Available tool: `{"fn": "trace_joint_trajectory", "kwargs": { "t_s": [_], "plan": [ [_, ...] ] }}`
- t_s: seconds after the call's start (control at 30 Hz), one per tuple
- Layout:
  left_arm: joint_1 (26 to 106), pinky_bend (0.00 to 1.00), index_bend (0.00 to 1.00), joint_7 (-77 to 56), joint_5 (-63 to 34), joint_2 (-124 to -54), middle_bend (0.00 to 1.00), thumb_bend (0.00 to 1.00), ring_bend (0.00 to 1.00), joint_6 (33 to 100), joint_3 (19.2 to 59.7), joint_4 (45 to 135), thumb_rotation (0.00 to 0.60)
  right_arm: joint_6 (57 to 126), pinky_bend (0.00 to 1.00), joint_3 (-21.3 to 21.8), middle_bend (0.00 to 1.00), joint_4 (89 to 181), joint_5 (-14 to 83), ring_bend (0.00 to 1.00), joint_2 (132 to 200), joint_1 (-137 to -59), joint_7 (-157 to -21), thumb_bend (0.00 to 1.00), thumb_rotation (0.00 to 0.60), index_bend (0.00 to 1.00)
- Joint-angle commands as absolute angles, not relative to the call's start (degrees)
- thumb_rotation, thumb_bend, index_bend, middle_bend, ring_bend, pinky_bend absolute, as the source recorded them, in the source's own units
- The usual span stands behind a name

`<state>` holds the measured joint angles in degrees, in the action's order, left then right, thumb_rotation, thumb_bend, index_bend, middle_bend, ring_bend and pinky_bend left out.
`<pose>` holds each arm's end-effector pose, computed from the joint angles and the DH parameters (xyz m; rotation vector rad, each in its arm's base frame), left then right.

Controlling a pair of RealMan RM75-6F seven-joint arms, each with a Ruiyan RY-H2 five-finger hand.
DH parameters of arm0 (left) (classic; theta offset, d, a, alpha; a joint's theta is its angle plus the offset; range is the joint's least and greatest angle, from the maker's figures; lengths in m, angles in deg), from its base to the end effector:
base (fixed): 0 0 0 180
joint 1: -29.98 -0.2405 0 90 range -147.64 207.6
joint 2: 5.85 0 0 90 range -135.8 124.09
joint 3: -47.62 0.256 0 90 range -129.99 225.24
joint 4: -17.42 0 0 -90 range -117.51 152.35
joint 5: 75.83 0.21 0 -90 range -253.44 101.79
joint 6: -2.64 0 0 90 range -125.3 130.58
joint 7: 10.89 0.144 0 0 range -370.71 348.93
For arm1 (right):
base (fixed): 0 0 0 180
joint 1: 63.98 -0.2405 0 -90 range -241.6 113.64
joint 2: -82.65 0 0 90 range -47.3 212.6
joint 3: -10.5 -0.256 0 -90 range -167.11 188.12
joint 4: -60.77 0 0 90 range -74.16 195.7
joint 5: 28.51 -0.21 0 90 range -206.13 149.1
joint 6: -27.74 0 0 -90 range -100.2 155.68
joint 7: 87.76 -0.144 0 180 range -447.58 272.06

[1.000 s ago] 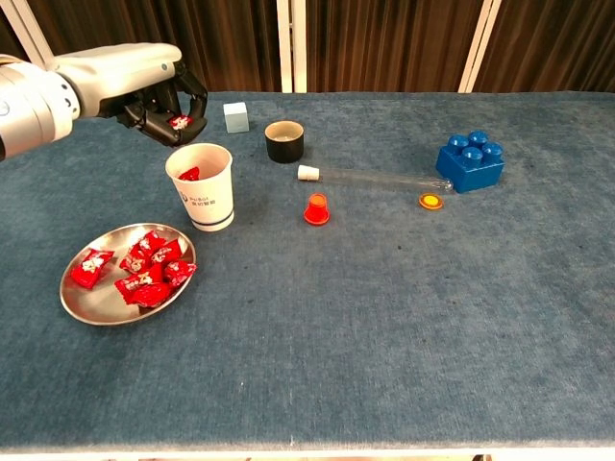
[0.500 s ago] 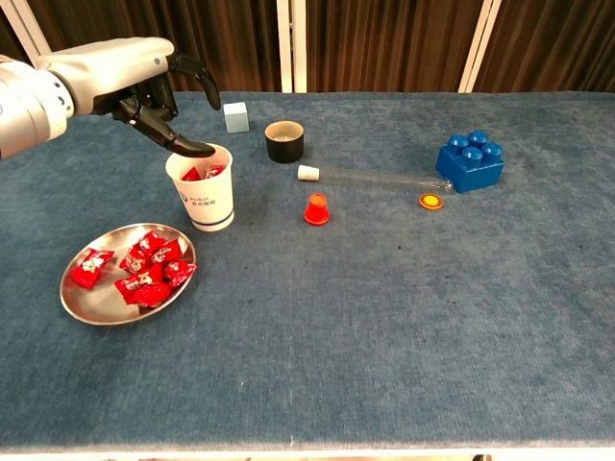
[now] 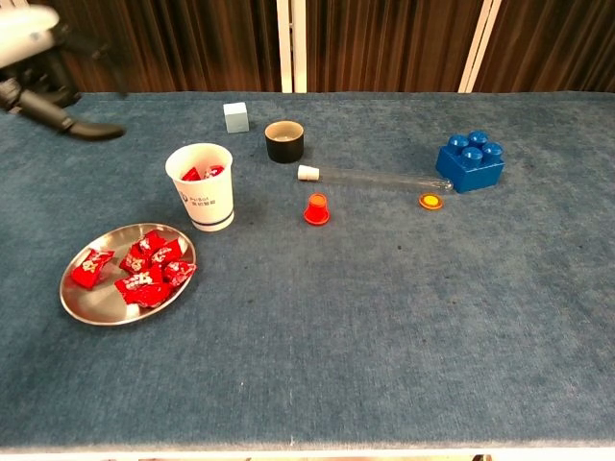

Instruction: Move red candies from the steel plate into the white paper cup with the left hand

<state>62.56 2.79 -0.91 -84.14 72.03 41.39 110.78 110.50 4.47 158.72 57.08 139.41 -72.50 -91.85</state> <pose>-0.1847 0.3053 0.0550 -1.7165 -0.8606 -1.0540 -0.2846 -0.2100 0.1928 1.4015 -0.8843 1.0039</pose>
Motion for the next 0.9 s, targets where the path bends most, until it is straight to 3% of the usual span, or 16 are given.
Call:
{"fn": "trace_joint_trajectory", "kwargs": {
  "t_s": [0.03, 0.37, 0.8, 0.9],
  "plan": [
    [59.5, 0.81, 0.42, 4.4, 2.1, -82.9, 0.97, 0.15, 0.89, 73.9, 45.8, 111.2, 0.494, 110.3, 0.00, 4.5, 0.00, 158.8, 57.3, 0.00, 139.5, -72.7, -91.8, 0.10, 0.600, 0.00],
    [56.9, 0.81, 0.42, 8.9, 6.1, -87.4, 0.97, 0.16, 0.89, 72.7, 50.9, 106.6, 0.515, 110.6, 0.00, 4.6, 0.00, 159.6, 58.0, 0.00, 139.4, -72.7, -91.3, 0.10, 0.600, 0.00],
    [57.4, 0.81, 0.42, 14.7, 6.0, -91.6, 0.97, 0.22, 0.89, 68.3, 51.1, 100.3, 0.528, 110.8, 0.00, 4.7, 0.00, 159.5, 57.8, 0.00, 139.4, -72.5, -91.3, 0.10, 0.600, 0.00],
    [57.3, 0.77, 0.42, 15.0, 5.7, -92.0, 0.97, 0.23, 0.89, 68.0, 50.8, 99.6, 0.535, 110.8, 0.00, 4.7, 0.00, 159.5, 57.8, 0.00, 139.5, -72.5, -91.3, 0.10, 0.600, 0.00]
  ]
}}
